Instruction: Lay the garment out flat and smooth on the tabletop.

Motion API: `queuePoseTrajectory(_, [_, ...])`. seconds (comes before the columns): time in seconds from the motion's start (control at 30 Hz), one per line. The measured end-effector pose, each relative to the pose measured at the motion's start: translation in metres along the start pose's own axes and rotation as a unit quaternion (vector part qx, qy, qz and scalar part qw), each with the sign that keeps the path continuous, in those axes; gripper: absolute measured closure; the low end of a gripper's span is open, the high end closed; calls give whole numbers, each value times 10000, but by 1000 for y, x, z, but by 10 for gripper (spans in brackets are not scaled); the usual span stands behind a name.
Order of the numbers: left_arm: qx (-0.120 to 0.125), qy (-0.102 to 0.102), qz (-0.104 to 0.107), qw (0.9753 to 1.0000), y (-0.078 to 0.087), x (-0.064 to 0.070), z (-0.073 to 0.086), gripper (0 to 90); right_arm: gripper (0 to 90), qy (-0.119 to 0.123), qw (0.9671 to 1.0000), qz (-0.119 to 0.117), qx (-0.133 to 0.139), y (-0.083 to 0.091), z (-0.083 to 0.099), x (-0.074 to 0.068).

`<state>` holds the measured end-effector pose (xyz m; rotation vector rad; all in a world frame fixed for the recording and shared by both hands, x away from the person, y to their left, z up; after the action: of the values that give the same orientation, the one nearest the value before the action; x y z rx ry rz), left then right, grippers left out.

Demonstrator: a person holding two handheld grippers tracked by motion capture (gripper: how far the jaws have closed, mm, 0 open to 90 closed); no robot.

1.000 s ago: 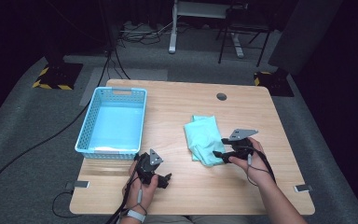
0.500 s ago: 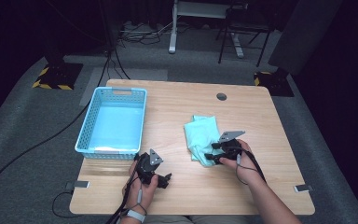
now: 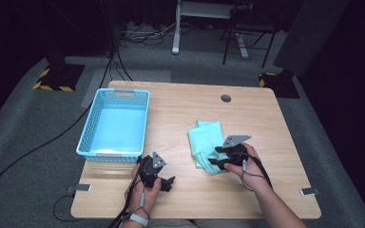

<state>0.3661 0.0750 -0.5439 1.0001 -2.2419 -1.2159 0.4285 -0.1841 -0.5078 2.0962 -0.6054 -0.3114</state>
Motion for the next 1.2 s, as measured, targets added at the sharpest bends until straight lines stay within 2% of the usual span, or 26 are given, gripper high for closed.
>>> queuePoseTrajectory(0.23, [-1, 3, -1, 10000, 0, 0, 0, 2, 377, 156, 9997, -102, 145, 3, -25, -10])
queuePoseTrajectory(0.4, [-4, -4, -5, 10000, 0, 0, 0, 2, 390, 369, 9992, -165, 21, -11, -37, -19])
queuePoseTrajectory(0.47, [-4, -2, -4, 10000, 0, 0, 0, 2, 451, 504, 9986, -131, -130, -21, -39, -20])
queuePoseTrajectory(0.5, [-3, -3, -4, 10000, 0, 0, 0, 2, 518, 572, 9980, -99, -247, -26, -38, -20])
queuePoseTrajectory(0.53, [-3, -3, -4, 10000, 0, 0, 0, 2, 624, 635, 9973, -53, -362, -30, -37, -19])
queuePoseTrajectory(0.6, [-4, -4, -4, 10000, 0, 0, 0, 2, 793, 581, 9971, -61, -484, -35, -35, -19])
queuePoseTrajectory(0.63, [-3, -4, -5, 10000, 0, 0, 0, 2, 838, 514, 9975, -78, -470, -34, -34, -20])
queuePoseTrajectory(0.7, [-3, 1, -2, 10000, 0, 0, 0, 2, 850, 502, 9974, -78, -515, -30, -34, -24])
queuePoseTrajectory(0.8, [-2, -4, -6, 10000, 0, 0, 0, 2, 843, 583, 9964, -141, -595, -23, -32, -32])
queuePoseTrajectory(0.83, [-2, -2, -4, 10000, 0, 0, 0, 2, 801, 585, 9965, -142, -584, -21, -32, -34])
queuePoseTrajectory(0.93, [-2, -5, -6, 10000, 0, 0, 0, 2, 612, 569, 9978, -93, -326, -17, -37, -36])
queuePoseTrajectory(1.03, [-3, -5, -6, 10000, 0, 0, 0, 2, 506, 613, 9979, -10, -202, -18, -45, -35])
queuePoseTrajectory(1.2, [-1, 5, 0, 10000, 0, 0, 0, 2, 478, 586, 9981, -29, -168, -30, -54, -35])
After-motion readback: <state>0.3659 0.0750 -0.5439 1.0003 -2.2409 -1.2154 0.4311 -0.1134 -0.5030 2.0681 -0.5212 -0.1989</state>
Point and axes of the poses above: each handheld gripper's, and its own axes: y roughly backward along the jaws, z roughly out of its underside, x roughly to its right, the point moved 5 cm from there along -y, roughly forward along the jaws, and after that the axes turned 10 degrees about -x, right-handed, at the moved point
